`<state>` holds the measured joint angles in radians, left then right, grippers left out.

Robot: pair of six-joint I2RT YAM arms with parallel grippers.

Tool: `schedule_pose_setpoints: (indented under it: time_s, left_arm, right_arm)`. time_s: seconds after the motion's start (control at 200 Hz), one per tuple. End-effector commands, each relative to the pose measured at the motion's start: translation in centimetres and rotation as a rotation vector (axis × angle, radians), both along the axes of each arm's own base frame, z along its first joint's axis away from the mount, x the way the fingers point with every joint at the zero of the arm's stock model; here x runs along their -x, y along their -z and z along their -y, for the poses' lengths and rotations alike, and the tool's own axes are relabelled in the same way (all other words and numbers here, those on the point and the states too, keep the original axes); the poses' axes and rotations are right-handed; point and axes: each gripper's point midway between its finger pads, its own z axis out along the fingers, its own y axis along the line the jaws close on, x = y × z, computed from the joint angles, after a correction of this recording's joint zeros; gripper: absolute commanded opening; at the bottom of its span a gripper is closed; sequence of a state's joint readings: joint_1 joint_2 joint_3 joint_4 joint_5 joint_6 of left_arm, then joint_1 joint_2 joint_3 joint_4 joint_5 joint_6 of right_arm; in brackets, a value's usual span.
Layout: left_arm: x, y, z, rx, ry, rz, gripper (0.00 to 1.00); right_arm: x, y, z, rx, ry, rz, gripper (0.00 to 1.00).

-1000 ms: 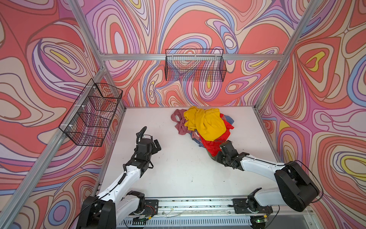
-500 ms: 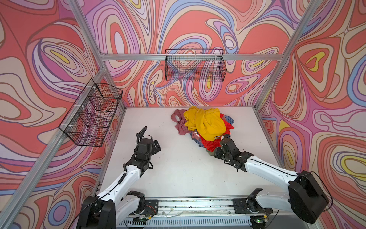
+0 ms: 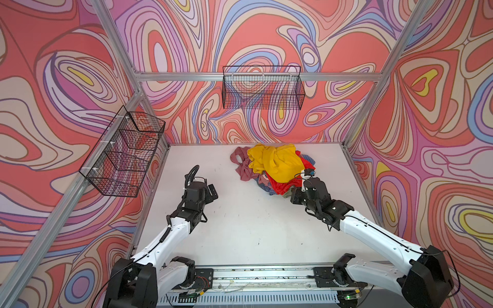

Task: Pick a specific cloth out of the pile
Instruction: 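Grasp the green cloth edge with the right gripper and lift, then pull the green cloth up with the right gripper while the left gripper reaches toward it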

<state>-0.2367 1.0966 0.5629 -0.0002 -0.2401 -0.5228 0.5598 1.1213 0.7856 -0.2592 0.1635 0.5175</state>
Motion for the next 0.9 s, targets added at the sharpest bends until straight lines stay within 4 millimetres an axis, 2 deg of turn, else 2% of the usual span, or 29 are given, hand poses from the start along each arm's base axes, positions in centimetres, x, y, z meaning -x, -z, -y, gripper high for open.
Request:
schedule_pose_setpoints:
  time_s: [0.0,0.19,0.451,0.621,0.721,0.897]
  left_arm:
    - [-0.4,-0.8,0.8,-0.007,0.033,0.006,1.00]
    - [-1.0,-0.9,2.2,-0.011,0.087,-0.007,1.00]
    - [-2.3,-1.1,5.5,-0.023,0.198,-0.018,1.00]
    - [-3.3,-1.1,7.7,-0.017,0.265,-0.020,1.00]
    - [-3.9,-1.0,9.7,-0.017,0.324,-0.022,1.00]
    - [-5.0,-0.7,12.8,-0.029,0.398,-0.031,1.00]
  right_arm:
    - [-0.5,-4.9,-0.9,0.004,-0.060,0.121,0.00]
    - [-1.0,-7.9,-2.0,-0.019,-0.114,0.179,0.00]
    - [-0.7,-11.2,-3.0,-0.060,-0.185,0.286,0.00]
    - [-0.1,-12.6,-4.5,-0.093,-0.274,0.331,0.00]
    - [0.2,-13.3,-5.1,-0.107,-0.315,0.349,0.00]
    - [1.0,-13.4,-6.4,-0.131,-0.405,0.351,0.00]
